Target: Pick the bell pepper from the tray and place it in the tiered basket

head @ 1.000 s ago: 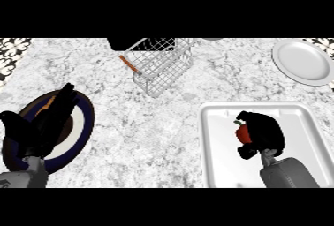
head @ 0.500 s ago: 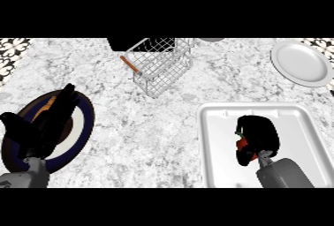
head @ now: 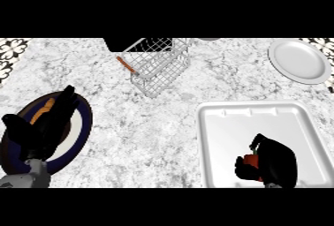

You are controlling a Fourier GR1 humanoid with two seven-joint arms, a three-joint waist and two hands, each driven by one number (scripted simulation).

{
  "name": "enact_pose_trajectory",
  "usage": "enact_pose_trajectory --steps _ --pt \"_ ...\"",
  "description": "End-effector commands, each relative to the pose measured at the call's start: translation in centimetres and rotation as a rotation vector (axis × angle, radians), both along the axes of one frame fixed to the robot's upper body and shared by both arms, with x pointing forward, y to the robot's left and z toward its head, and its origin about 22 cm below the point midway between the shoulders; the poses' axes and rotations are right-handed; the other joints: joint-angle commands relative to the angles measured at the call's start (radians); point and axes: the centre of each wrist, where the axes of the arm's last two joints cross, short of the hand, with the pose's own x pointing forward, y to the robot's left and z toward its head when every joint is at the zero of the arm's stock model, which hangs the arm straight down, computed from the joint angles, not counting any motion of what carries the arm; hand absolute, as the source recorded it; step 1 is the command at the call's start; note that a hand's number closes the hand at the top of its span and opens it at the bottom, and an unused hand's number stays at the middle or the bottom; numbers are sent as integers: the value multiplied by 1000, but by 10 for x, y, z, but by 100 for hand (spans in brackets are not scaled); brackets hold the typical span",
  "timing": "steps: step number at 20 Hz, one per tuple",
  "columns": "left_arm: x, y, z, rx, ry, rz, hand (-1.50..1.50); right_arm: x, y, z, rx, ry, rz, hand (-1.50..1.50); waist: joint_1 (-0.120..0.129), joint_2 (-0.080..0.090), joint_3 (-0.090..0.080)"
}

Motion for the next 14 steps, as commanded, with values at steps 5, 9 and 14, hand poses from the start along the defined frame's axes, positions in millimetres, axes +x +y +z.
enact_pose_trajectory --steps 5,9,14 --pt "-6 9 4 -14 -4 2 0 -10 27 70 126 -536 -14 150 6 -2 3" --pt "-2 7 2 4 -9 9 0 -22 37 114 222 -742 69 150 6 2 2" --pt "2 9 -12 0 3 -1 0 -32 79 159 291 -778 136 150 15 7 1"
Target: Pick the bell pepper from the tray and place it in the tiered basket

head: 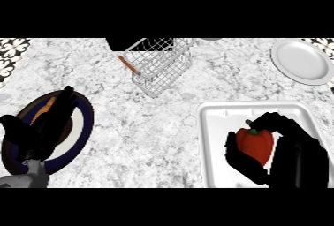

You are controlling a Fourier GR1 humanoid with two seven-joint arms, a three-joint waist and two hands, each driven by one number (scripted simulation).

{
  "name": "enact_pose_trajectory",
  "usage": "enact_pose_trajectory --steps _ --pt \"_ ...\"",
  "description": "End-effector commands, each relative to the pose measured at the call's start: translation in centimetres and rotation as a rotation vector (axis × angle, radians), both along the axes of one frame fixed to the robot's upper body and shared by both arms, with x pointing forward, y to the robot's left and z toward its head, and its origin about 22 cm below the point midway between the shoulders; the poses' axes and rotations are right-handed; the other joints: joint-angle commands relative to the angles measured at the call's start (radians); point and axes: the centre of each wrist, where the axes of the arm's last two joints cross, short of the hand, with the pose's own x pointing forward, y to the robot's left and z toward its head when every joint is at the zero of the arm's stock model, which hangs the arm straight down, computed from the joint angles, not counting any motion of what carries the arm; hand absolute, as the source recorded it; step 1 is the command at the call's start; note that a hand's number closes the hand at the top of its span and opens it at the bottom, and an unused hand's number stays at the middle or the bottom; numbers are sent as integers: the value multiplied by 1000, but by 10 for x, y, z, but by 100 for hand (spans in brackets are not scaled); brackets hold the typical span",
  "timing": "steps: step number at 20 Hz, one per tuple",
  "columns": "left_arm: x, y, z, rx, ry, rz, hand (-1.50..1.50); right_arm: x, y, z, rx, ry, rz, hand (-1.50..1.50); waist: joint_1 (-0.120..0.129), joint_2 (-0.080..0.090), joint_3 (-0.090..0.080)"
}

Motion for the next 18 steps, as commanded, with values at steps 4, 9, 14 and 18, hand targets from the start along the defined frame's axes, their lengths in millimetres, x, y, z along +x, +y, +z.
enact_pose_trajectory --steps 4,9,14,18 --pt "-2 -10 4 5 -1 -14 0 19 56 58 22 -28 90 150 17 5 0" --pt "10 -8 -5 -13 -3 -26 0 53 91 94 34 -16 132 150 22 8 -1" --pt "2 -9 -10 -5 -9 -47 0 103 121 107 51 3 118 150 44 10 -1" --pt "7 -4 2 7 4 -37 0 127 134 100 92 10 113 150 39 9 0"
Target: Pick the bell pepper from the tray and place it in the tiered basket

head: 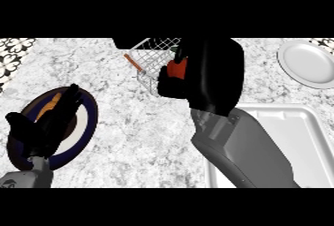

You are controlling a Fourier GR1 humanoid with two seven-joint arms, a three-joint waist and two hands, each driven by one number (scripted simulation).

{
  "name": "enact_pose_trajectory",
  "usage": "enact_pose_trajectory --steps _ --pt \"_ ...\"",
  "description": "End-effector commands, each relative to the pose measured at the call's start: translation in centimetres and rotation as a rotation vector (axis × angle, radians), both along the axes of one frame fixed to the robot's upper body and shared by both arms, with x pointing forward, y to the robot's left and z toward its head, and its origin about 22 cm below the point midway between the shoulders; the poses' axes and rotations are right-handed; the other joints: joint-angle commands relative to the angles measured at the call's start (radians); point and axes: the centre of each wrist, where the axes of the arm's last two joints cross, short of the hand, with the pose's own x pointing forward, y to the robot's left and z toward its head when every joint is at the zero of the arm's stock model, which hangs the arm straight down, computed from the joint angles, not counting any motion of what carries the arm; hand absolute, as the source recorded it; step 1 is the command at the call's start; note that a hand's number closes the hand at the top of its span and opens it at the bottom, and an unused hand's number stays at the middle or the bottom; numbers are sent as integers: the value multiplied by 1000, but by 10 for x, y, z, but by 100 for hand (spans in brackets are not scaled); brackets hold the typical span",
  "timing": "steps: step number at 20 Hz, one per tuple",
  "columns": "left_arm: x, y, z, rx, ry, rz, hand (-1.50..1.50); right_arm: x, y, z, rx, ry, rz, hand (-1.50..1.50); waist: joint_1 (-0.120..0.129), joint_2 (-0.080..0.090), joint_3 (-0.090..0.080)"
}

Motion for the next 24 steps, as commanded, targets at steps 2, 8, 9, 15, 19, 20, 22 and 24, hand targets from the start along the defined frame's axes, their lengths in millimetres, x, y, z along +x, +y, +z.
enact_pose_trajectory --steps 2,8,9,15,19,20,22,24 --pt "-5 9 -3 0 2 -29 0 29 37 20 75 38 -79 150 18 1 0" --pt "-8 8 -2 -5 -9 6 0 62 37 18 71 131 -90 150 4 -1 0" --pt "2 -8 2 -16 -20 -3 0 78 30 -17 87 128 -103 150 12 5 0" --pt "-10 -15 -7 13 -5 -5 0 89 45 -17 89 153 -114 150 9 1 0" --pt "3 -21 -1 3 -13 7 0 101 48 -39 35 131 -118 150 12 4 0" --pt "4 9 0 7 7 -1 0 113 38 -33 60 131 -122 150 9 7 0" --pt "0 -8 6 16 -2 -29 0 110 45 -44 46 106 -148 150 15 4 0" --pt "5 4 3 -9 0 -17 0 114 51 -39 30 124 -164 150 26 7 -1"
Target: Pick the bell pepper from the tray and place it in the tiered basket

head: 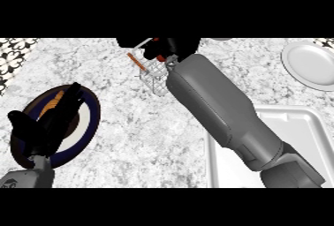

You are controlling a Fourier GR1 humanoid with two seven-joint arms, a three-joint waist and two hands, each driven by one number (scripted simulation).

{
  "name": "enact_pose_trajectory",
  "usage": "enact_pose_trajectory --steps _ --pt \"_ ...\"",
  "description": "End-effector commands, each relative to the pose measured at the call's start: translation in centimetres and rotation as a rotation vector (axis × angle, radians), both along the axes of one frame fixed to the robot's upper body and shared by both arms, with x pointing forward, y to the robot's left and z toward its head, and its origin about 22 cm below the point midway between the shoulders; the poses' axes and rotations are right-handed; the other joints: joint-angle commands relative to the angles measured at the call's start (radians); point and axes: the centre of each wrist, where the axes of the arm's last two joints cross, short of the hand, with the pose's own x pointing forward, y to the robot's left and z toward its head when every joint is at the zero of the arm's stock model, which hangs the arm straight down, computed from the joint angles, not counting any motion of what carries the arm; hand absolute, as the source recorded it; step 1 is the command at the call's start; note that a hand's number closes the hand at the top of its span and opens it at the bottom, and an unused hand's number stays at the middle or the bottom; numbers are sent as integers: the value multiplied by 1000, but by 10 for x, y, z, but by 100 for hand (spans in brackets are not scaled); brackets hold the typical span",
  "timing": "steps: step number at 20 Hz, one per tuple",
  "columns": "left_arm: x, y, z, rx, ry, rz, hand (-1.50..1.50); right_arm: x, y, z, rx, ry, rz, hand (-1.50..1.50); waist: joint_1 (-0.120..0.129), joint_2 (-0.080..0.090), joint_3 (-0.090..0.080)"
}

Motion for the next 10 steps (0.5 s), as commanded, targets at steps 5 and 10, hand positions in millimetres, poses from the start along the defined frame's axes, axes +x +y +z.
enact_pose_trajectory --steps 5,10 --pt "-9 5 -4 0 -6 7 0 20 -7 -11 103 -180 -119 150 7 4 0" --pt "6 -3 0 4 -16 -18 0 23 -10 -25 112 -170 -114 -150 10 3 0"
